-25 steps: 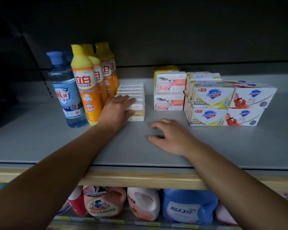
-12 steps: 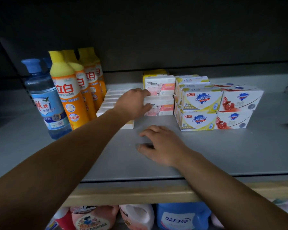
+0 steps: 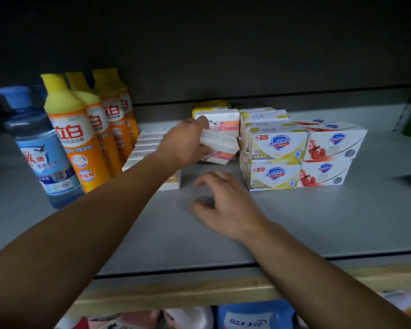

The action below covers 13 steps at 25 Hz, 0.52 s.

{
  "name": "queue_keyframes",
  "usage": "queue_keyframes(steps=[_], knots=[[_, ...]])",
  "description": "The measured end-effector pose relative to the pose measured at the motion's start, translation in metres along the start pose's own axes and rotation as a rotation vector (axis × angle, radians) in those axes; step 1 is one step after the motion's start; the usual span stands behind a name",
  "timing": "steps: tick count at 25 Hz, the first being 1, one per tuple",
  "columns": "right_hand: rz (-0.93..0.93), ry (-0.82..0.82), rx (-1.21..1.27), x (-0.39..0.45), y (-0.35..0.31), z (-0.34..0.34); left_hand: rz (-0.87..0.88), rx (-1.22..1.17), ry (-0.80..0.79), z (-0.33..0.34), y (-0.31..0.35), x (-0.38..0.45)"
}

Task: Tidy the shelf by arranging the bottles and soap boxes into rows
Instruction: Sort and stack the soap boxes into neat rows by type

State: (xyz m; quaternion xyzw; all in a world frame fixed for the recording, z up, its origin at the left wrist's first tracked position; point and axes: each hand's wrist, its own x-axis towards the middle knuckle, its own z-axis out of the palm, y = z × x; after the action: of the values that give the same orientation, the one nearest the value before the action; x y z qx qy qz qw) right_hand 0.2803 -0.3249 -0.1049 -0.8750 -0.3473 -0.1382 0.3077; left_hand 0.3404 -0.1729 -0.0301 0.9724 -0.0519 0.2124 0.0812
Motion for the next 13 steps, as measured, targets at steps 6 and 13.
queue_keyframes(steps=[6, 13], knots=[[-0.085, 0.569, 0.152, 0.001, -0.008, -0.012, -0.272, -0.871, 0.197, -0.037, -0.010, -0.086], [-0.120, 0.246, 0.223, -0.003, -0.012, -0.003, -0.465, -1.555, 0.144, -0.017, -0.013, -0.126]])
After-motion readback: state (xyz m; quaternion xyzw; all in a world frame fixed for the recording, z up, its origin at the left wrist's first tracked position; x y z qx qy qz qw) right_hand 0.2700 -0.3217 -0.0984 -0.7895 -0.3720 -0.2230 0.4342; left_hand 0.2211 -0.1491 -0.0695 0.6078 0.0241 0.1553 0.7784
